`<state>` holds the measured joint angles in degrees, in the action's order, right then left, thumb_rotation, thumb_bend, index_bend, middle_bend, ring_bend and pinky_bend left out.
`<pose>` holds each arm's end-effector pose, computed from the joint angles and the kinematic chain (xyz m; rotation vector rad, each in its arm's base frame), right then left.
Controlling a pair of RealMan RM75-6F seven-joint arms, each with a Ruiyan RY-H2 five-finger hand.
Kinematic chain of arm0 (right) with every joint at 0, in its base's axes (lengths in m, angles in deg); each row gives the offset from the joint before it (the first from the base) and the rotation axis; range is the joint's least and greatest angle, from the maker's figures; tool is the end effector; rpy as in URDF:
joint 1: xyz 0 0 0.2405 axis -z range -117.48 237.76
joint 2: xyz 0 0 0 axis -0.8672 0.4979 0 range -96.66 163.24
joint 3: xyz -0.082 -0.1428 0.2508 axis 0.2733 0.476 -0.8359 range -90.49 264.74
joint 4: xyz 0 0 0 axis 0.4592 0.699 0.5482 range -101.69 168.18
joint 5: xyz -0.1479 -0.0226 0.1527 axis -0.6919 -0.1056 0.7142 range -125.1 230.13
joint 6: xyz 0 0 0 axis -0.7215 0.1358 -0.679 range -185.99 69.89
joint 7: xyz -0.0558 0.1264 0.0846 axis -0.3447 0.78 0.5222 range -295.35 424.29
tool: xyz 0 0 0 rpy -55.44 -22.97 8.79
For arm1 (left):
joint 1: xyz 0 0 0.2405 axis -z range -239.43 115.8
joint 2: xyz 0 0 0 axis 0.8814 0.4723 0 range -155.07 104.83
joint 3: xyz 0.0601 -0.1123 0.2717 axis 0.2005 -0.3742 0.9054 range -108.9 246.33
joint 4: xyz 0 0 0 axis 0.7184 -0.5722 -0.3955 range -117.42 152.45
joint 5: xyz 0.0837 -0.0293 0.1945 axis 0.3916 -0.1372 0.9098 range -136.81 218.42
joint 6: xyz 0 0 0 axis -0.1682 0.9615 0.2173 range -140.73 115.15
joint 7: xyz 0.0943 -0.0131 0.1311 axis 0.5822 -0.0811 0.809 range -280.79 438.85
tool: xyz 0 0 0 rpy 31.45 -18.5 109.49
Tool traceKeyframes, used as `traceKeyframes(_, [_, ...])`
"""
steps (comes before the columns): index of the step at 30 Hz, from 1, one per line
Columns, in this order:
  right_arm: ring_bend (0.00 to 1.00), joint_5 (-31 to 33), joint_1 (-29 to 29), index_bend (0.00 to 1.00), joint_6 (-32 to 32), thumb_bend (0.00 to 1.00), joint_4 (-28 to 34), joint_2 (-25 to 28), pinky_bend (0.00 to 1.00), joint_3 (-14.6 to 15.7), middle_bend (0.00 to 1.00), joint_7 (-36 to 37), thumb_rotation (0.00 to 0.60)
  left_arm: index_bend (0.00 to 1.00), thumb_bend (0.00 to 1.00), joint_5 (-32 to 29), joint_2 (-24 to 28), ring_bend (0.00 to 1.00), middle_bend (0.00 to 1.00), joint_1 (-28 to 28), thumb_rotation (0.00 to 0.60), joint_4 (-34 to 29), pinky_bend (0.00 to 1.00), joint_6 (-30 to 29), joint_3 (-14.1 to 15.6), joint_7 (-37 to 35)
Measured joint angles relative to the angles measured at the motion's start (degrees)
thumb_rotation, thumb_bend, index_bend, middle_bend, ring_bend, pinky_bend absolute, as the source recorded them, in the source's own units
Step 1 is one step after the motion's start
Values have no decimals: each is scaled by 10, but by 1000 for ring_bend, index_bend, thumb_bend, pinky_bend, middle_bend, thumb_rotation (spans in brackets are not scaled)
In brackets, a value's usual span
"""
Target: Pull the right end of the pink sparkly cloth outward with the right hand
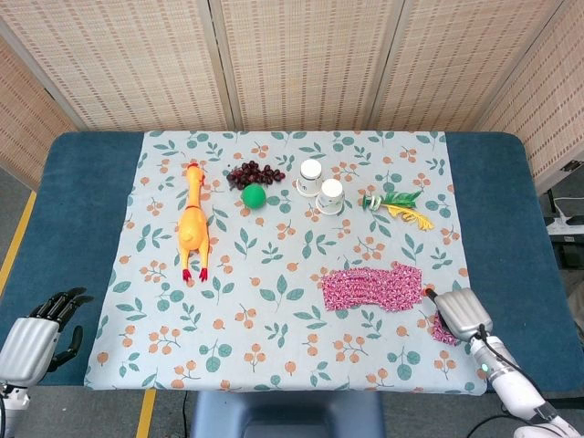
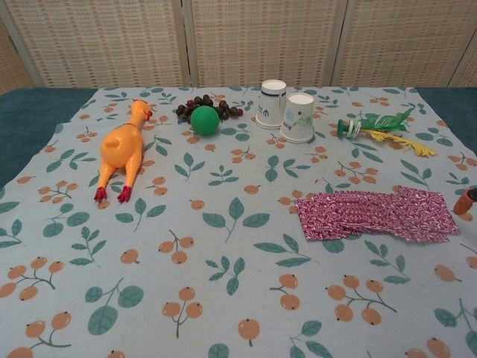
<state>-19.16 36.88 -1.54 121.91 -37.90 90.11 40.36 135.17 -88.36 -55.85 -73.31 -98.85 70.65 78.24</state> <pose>-0.3509 -0.2731 0.0613 1.8804 -0.8846 0.3862 -0.3398 0.1897 0.1633 -1.5663 -0.8602 -0.9282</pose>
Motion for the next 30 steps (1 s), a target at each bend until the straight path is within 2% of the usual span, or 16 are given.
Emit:
traceKeyframes(9, [815,19,-20,152,-24,1000,-27,-32,938,-20,804,3,600,238,593,0,0,211,183,1,600,2,415,0,0,-2])
traceKeyframes(30, [815,93,-43,151,-66,1000,-61,-60,938,-25,804,-39,600,239,594,-1,0,211,183,1,600,3,414,0,-1,-5])
